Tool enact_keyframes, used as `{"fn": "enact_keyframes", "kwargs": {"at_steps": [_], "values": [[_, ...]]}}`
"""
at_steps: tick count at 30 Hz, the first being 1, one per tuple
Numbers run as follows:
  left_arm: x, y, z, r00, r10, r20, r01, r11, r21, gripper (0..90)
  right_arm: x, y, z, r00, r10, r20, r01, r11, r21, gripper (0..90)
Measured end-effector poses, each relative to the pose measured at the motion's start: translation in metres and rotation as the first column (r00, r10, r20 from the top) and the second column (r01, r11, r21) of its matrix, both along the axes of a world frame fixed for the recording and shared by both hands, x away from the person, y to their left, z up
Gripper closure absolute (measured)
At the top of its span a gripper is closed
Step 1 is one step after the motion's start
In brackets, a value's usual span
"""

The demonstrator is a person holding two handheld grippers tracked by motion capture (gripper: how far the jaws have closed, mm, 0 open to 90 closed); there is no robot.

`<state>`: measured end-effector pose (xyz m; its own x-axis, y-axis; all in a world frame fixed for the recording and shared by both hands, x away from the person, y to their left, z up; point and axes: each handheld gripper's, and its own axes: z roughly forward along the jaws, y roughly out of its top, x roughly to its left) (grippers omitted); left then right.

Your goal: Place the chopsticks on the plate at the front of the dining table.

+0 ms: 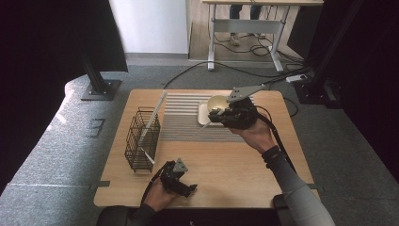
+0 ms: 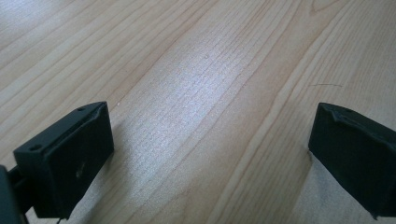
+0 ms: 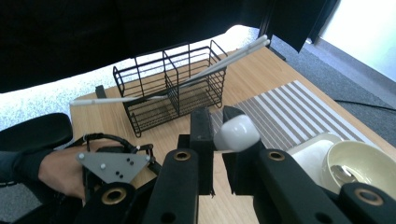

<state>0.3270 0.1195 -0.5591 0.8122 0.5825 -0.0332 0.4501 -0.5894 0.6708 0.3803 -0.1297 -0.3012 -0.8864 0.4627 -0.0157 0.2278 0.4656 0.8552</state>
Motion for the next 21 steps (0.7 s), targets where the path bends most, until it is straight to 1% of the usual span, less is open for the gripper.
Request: {"fn": "enact_keyframes", "kwargs": {"at_steps": [3,6,9,10,11,17,19,21], "values": [[0.001,0.000,0.001,1.0000,-0.005,-0.007,0.005,1.0000,-0.004,0.0,-0.004,-0.004,-0.006,1.0000,-0.001,-0.002,0.001,1.000,-0.002,82.1],[0.002,-0.001,0.003,0.9999,-0.016,-0.005,0.016,0.9999,-0.007,0.5,-0.008,-0.008,-0.012,1.0000,0.004,0.000,-0.004,1.000,-0.008,82.1],[0.003,-0.002,0.009,0.9993,-0.031,0.021,0.032,0.9994,-0.013,1.6,-0.011,-0.012,-0.017,1.0000,0.007,0.001,-0.007,1.000,-0.008,82.1],[0.004,-0.003,0.012,0.9989,-0.037,0.029,0.037,0.9991,-0.021,3.6,-0.014,-0.016,-0.021,1.0000,0.007,-0.001,-0.007,1.000,-0.006,82.1],[0.004,-0.003,0.015,0.9985,-0.042,0.035,0.043,0.9986,-0.030,3.6,-0.014,-0.016,-0.021,1.0000,0.007,-0.001,-0.007,1.000,-0.006,82.1],[0.015,-0.006,0.037,0.9942,-0.061,0.089,0.067,0.9954,-0.068,13.5,-0.019,-0.021,-0.032,0.9998,0.013,-0.013,-0.013,1.000,0.001,82.1],[0.019,-0.008,0.043,0.9934,-0.065,0.095,0.073,0.9930,-0.093,14.9,-0.020,-0.020,-0.035,0.9996,0.017,-0.020,-0.017,1.000,-0.002,82.1],[0.021,-0.009,0.047,0.9917,-0.075,0.105,0.086,0.9908,-0.104,18.2,-0.022,-0.019,-0.038,0.9994,0.025,-0.022,-0.025,1.000,-0.002,82.1]]}}
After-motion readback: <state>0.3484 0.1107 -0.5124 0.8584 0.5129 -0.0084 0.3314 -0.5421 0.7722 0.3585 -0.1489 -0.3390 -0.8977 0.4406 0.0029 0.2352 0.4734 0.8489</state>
